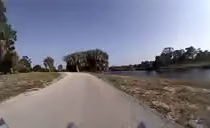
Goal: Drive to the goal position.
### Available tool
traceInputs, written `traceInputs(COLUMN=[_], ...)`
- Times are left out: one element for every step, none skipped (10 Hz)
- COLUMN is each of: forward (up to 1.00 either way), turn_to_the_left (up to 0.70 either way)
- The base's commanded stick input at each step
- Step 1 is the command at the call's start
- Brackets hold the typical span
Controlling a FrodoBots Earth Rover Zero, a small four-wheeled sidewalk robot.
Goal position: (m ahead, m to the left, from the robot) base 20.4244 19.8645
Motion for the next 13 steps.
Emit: traceInputs(forward=[1.0, 1.0, 1.0, 1.0, 1.0, 1.0, 1.0, 1.0, 1.0, 1.0, 1.0, 1.0, 1.0], turn_to_the_left=[0.39, 0.4, 0.4, 0.4, 0.4, 0.4, 0.34, 0.2, 0.11, 0.1, 0.08, 0.02, 0.02])
